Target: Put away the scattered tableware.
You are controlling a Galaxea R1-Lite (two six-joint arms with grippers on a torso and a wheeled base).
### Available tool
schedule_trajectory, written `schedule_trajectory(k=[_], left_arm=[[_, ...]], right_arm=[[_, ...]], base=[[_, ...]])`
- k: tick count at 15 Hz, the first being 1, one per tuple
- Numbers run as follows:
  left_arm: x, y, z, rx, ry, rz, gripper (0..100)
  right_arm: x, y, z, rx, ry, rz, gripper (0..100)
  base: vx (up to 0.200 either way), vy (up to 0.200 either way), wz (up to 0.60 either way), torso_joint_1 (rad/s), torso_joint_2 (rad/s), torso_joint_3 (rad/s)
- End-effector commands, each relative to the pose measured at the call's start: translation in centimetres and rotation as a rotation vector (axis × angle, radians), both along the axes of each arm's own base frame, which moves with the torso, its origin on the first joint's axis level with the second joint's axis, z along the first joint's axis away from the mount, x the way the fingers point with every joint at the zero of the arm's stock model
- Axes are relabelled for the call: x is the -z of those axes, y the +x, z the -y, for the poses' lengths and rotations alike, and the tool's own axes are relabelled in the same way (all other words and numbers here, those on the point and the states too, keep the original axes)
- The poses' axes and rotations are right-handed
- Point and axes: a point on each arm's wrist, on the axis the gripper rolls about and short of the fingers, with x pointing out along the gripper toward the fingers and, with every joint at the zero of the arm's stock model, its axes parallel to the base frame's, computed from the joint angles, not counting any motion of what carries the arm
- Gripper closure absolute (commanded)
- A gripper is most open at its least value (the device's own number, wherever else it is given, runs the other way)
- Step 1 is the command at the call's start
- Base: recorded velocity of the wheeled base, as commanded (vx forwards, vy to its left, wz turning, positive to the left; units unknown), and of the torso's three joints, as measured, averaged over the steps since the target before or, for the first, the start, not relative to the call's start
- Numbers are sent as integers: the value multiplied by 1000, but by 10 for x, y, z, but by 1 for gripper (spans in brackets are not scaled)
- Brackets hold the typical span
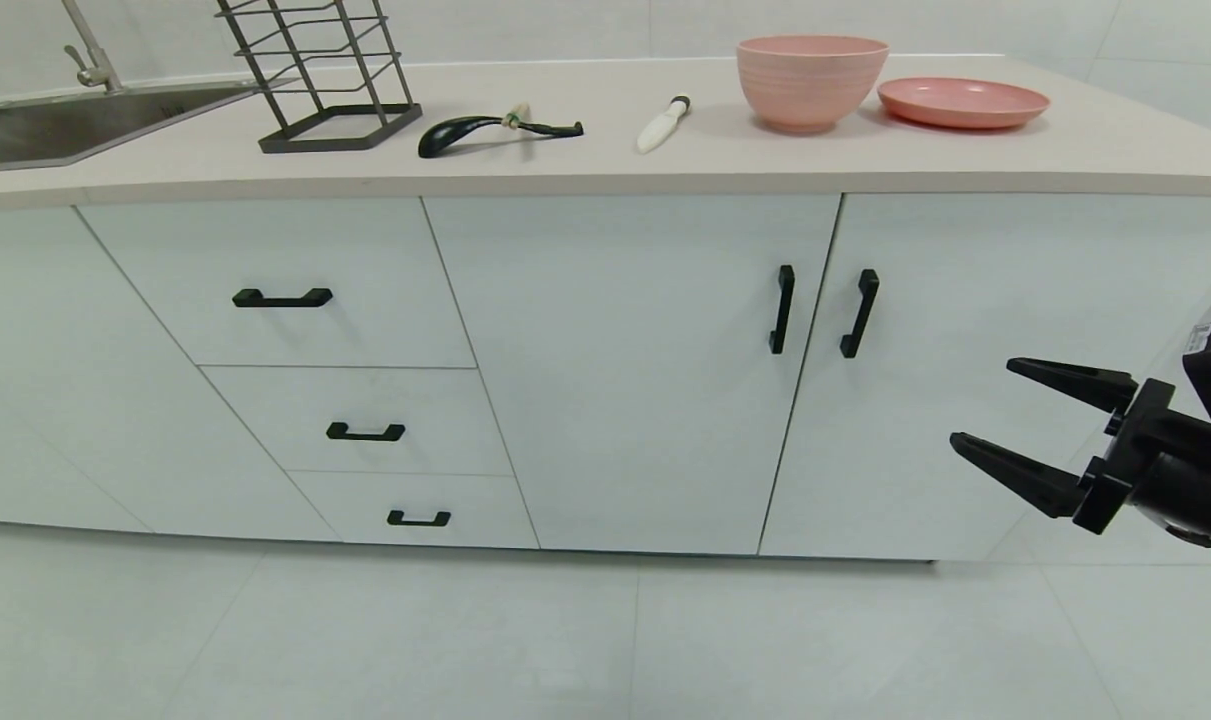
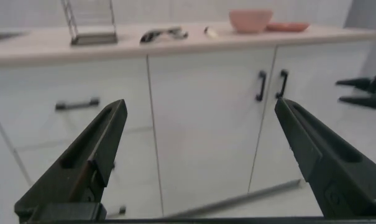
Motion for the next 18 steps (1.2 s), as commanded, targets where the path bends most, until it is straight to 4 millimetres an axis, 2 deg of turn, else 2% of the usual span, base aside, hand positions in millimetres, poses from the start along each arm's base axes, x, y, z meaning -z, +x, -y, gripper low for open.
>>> schedule_trajectory(k=[1,2,4,6,8,10,12,15,18], left_arm=[[-50,42,4,126,25,-11,0],[-48,53,7,174,53,-41,0],[-30,73,12,217,150,-116,0],[-20,80,15,342,232,-141,0],[-16,84,17,389,243,-166,0],[-7,103,20,412,262,-243,0],[-2,114,22,437,306,-265,0],[9,137,28,591,419,-265,0],[5,171,35,672,441,-236,0]], right_arm=[[0,0,-2,-14,-6,9,0],[-1,0,-3,-17,-6,10,0],[0,-1,-3,-19,-7,11,0],[-1,-1,-3,-18,-7,18,0],[0,-2,-3,-18,-8,19,0],[0,-2,-3,-20,-8,20,0],[1,-4,-3,-18,-9,15,0],[4,-6,-4,-36,-15,10,0],[5,-6,-4,-44,-23,12,0]], base=[[0,0,0,0,0,0],[0,0,0,0,0,0],[0,0,0,0,0,0],[0,0,0,0,0,0],[0,0,0,0,0,0],[0,0,0,0,0,0],[0,0,0,0,0,0],[0,0,0,0,0,0],[0,0,0,0,0,0]])
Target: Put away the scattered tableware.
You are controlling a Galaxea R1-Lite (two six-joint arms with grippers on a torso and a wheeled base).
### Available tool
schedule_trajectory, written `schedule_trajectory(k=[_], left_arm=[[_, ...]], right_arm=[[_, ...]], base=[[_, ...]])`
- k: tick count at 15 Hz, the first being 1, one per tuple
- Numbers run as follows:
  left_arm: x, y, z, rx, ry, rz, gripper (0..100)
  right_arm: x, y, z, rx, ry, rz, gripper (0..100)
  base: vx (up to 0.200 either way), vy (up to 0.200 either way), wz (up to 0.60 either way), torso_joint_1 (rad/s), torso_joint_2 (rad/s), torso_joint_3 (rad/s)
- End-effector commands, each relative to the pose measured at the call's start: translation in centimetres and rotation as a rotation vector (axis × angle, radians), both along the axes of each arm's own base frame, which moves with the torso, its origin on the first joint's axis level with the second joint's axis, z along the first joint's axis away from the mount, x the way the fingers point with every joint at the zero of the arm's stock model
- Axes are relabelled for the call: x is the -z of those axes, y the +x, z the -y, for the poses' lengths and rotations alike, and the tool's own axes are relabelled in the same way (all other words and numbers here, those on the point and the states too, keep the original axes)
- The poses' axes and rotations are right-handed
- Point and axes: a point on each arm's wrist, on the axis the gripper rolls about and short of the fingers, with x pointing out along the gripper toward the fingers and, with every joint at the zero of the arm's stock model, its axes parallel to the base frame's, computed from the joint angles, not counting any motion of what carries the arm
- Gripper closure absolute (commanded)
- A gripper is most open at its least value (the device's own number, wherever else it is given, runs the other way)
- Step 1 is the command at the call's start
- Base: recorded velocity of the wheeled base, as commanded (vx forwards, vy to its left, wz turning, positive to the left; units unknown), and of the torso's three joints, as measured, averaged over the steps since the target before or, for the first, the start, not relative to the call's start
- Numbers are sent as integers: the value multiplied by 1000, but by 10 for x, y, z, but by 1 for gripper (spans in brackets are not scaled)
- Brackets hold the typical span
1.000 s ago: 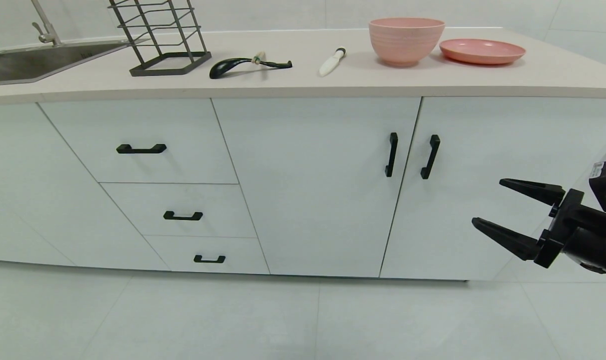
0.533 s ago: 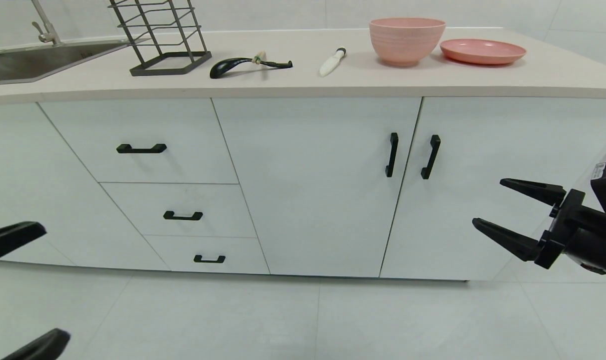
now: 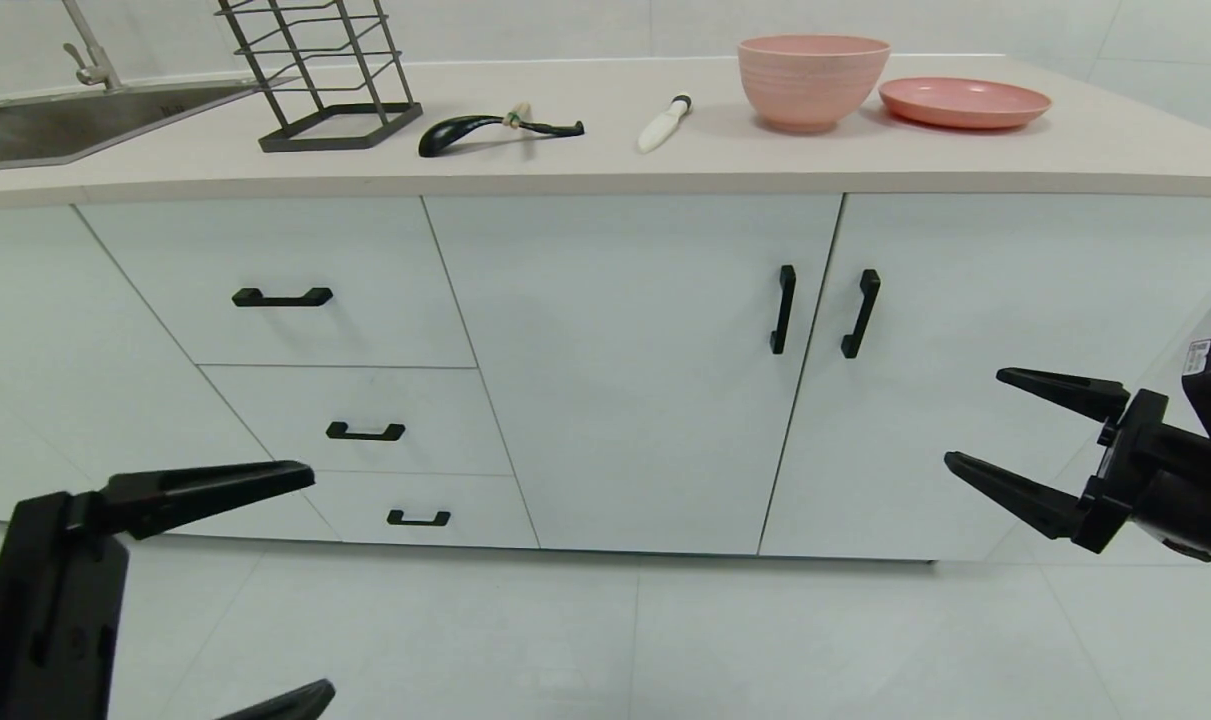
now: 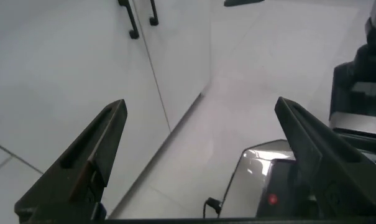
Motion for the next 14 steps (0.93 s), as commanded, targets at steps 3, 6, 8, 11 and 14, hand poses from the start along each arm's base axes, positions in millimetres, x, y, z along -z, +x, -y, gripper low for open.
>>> schedule_trajectory(k=[3,6,8,11,14], left_arm=[[8,69,14,73,14,30,0],[29,89,31,100,21,48,0],[20,97,47,121,0,68,0],[6,113,69,146,-19,93,0],[6,126,79,30,-32,65,0]], right_arm=[[3,-2,0,-5,-8,-4,0],[6,-5,-2,-17,-12,-15,0],[6,-5,-2,-19,-12,-15,0],[7,-5,-6,-39,-13,-19,0],[8,-3,-6,-39,-13,-24,0]], base=[[0,0,0,0,0,0],[0,0,0,0,0,0],[0,0,0,0,0,0],[0,0,0,0,0,0],[0,0,0,0,0,0]])
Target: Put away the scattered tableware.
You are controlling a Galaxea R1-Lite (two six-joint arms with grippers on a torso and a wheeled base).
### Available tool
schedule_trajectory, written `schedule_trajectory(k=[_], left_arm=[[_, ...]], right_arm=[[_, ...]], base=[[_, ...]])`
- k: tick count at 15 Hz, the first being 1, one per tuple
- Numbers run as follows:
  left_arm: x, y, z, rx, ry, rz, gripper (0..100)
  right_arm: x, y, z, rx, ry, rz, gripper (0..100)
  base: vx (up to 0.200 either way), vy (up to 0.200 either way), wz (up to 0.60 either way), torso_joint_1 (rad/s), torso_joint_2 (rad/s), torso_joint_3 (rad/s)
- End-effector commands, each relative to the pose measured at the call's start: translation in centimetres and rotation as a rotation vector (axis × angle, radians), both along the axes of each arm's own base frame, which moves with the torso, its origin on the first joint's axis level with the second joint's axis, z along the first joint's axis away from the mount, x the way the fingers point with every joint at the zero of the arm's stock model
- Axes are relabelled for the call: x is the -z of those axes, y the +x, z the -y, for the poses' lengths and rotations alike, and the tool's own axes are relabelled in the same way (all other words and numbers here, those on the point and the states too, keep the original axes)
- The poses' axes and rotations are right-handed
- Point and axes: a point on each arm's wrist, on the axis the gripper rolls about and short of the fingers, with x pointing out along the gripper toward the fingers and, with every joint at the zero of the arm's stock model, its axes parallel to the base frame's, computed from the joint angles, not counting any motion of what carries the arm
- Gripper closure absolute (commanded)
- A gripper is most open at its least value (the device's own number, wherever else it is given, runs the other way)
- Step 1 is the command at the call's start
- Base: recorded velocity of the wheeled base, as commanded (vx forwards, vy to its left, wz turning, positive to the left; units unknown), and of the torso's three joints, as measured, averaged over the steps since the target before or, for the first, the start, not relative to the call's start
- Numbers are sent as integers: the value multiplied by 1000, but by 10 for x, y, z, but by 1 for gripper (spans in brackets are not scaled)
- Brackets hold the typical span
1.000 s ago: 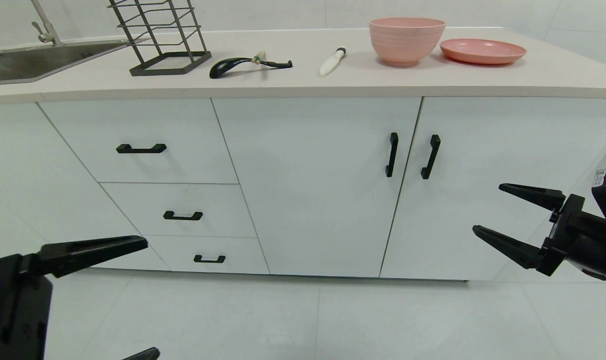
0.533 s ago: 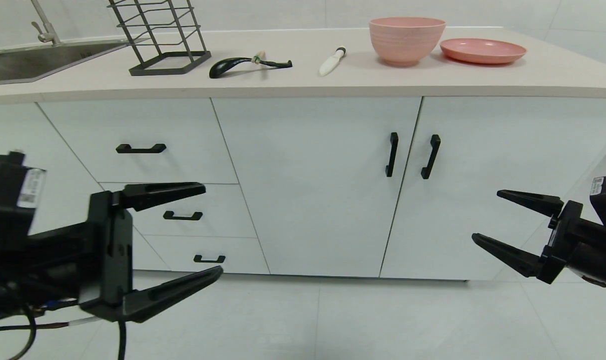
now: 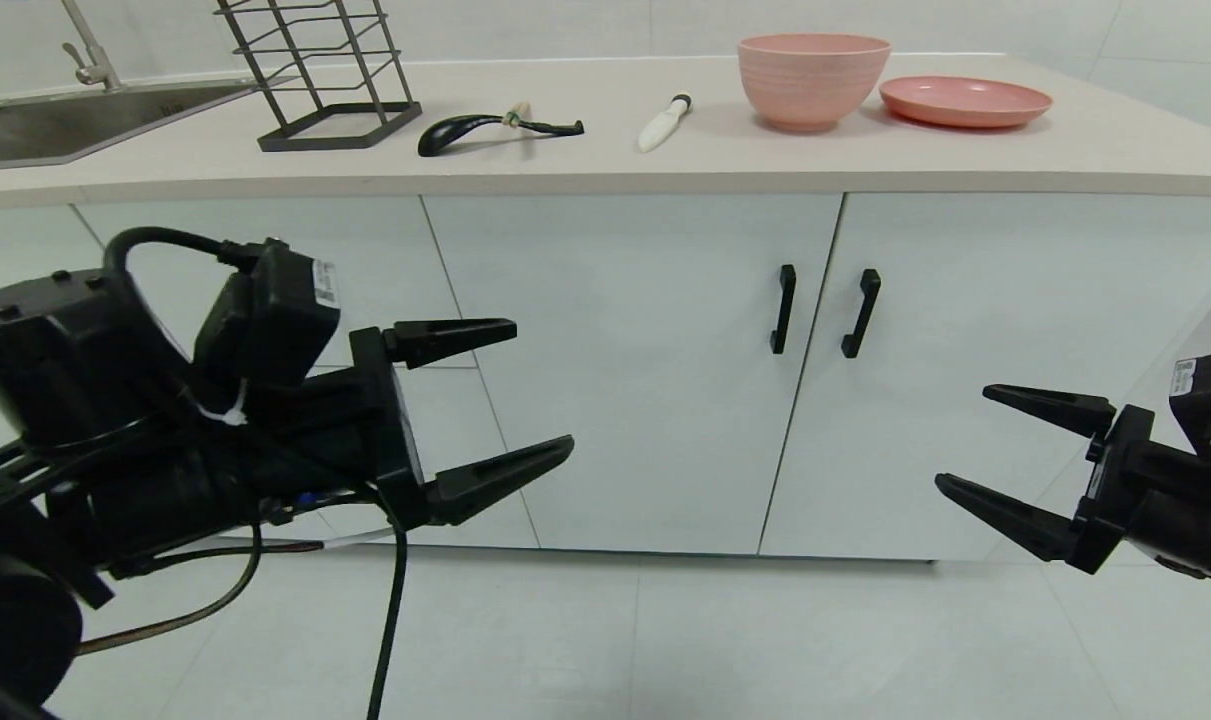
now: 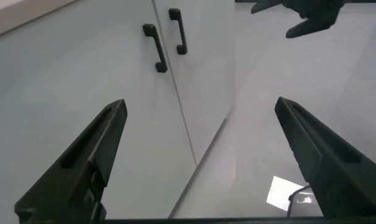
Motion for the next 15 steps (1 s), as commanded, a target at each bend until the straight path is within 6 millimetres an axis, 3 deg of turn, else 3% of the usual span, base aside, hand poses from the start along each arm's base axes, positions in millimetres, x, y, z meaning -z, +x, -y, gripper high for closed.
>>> schedule_trajectory(k=[1,3,7,8,11,15], left_arm=[[10,6,33,9,-2,-69,0],[16,0,60,84,-24,-138,0],[33,34,93,230,37,-37,0],[35,26,106,307,41,-38,0],[28,11,135,419,14,-48,0],[25,33,159,412,-17,-19,0]], right_arm=[[1,1,-1,-6,-1,-6,0],[2,3,-2,-7,-1,-11,0],[10,16,-7,-27,-5,-43,0],[12,19,-9,-33,-5,-47,0],[17,24,-11,-37,-8,-68,0],[18,22,-11,-40,-8,-74,0]], base=[[0,0,0,0,0,0],[0,0,0,0,0,0],[0,0,0,0,0,0],[0,0,0,0,0,0],[0,0,0,0,0,0],[0,0,0,0,0,0]])
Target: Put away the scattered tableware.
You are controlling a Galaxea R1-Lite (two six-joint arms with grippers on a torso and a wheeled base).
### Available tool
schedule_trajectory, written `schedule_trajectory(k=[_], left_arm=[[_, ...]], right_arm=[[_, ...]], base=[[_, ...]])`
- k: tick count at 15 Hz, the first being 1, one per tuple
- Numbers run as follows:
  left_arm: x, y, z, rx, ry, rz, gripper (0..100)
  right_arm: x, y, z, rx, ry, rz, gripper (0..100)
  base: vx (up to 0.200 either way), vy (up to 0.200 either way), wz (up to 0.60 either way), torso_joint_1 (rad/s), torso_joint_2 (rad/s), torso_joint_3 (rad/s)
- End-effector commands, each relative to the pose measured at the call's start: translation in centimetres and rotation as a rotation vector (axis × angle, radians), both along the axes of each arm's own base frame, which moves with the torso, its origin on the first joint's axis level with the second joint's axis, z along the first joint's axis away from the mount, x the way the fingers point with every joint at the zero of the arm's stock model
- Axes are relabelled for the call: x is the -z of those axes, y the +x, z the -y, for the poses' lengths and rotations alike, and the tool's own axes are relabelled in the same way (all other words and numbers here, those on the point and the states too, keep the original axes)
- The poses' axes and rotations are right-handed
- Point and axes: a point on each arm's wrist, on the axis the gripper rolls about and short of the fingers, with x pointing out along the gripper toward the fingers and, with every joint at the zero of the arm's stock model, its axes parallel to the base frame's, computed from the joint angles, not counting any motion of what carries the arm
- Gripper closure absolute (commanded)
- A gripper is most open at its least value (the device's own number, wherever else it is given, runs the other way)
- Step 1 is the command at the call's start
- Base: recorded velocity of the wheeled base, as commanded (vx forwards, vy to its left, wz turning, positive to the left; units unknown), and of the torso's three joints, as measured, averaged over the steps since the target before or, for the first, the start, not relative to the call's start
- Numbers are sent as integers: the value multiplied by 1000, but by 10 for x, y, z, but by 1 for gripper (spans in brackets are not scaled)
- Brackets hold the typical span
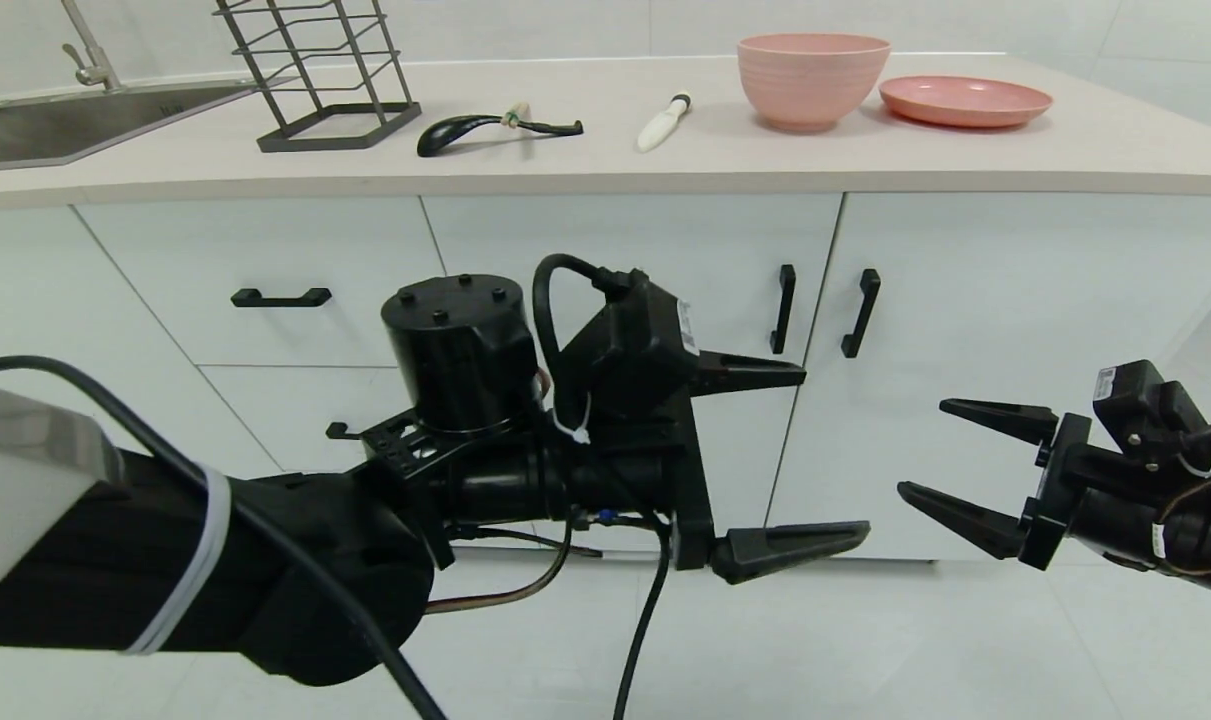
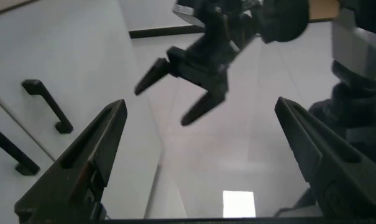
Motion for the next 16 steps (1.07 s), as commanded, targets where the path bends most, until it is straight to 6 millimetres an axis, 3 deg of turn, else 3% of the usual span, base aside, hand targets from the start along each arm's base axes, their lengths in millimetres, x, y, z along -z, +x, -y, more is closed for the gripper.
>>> schedule_trajectory(k=[1,4,6,9,10,12,16], left_arm=[[7,11,20,-15,-6,-4,0],[5,-6,38,-9,-15,-22,0],[10,-4,42,-3,-8,-27,0],[7,19,50,-26,-61,11,0],[0,29,61,-10,-101,10,0],[-5,39,70,-5,-142,-6,0],[6,50,60,8,-135,-29,0]], right_arm=[[1,-1,0,-2,-1,-5,0],[4,2,0,-2,-7,-12,0],[6,7,0,4,-9,-14,0],[-6,26,5,29,0,46,0],[-11,41,5,31,13,66,0],[-3,53,3,25,28,28,0],[-2,83,17,-4,49,61,0]], base=[[0,0,0,0,0,0],[0,0,0,0,0,0],[0,0,0,0,0,0],[0,0,0,0,0,0],[0,0,0,0,0,0],[0,0,0,0,0,0],[0,0,0,0,0,0]])
